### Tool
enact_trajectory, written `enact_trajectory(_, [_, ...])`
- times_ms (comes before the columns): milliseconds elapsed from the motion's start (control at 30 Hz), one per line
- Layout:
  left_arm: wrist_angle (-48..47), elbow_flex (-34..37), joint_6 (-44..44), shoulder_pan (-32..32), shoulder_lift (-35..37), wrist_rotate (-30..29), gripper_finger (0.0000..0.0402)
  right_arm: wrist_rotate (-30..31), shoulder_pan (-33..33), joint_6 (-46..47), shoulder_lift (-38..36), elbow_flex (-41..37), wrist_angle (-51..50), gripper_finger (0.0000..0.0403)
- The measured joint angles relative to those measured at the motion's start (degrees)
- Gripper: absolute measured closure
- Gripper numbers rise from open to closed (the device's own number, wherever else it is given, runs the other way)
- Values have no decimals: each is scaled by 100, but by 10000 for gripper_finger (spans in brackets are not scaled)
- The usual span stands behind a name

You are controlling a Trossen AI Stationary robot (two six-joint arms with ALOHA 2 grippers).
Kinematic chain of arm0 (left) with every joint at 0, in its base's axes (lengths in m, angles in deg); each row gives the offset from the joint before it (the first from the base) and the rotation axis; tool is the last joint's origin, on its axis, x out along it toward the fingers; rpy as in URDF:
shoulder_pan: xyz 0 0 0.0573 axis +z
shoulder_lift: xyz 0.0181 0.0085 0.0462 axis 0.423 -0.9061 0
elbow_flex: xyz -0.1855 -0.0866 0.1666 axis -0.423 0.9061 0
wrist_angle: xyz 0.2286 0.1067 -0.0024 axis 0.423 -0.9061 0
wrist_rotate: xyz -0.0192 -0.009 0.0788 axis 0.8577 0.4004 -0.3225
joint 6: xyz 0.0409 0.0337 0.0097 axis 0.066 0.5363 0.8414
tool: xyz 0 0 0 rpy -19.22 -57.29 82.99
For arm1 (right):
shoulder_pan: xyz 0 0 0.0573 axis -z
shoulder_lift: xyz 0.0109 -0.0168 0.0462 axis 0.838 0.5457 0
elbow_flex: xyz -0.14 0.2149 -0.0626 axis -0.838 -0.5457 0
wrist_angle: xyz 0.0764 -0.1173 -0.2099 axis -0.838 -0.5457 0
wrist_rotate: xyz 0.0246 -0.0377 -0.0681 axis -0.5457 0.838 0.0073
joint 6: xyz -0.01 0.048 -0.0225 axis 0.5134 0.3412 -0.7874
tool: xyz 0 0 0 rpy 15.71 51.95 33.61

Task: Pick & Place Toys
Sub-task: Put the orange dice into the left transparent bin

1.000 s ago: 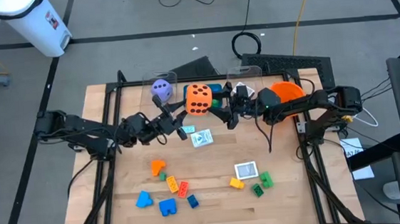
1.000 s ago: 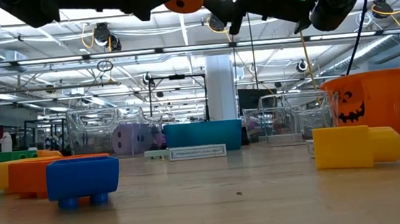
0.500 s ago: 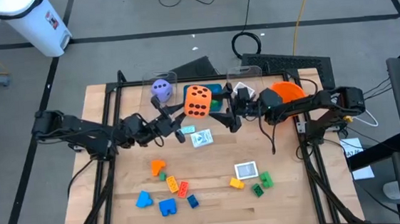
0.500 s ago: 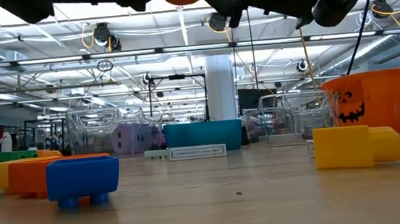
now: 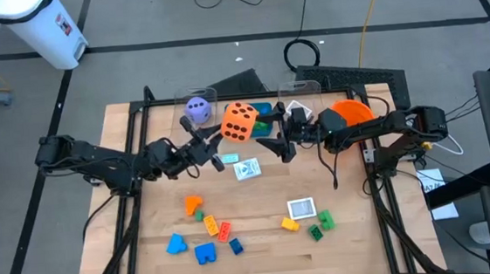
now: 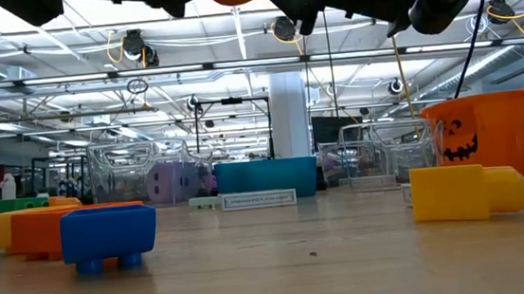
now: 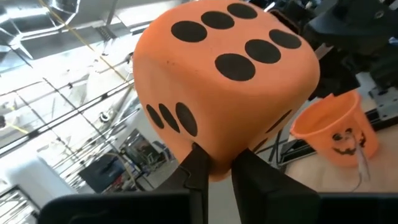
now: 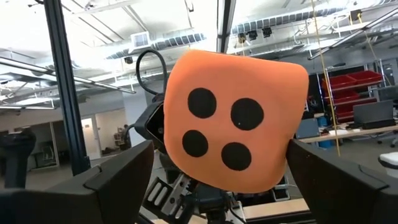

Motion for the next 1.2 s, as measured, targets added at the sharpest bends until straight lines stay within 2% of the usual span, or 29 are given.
enact_trajectory(267, [63,0,167,15,9,-519,387,68,1,6,-9,0,11,53])
enact_trajectory(467, [94,0,351,11,11,-877,392,92,118,51,-13,0,-143,53])
enact_trajectory(800, [-75,0,1346,11,138,-2405,394,88,116,40,-13,-2,-247,53])
enact_trajectory(967, [-1167,2,1216,11,501,-3080,396,85,116,49,-13,-4,-426,53])
enact_trajectory(1200, [-3483,0,67,95,1388,-3524,398,88,116,52,-13,-4,-598,53])
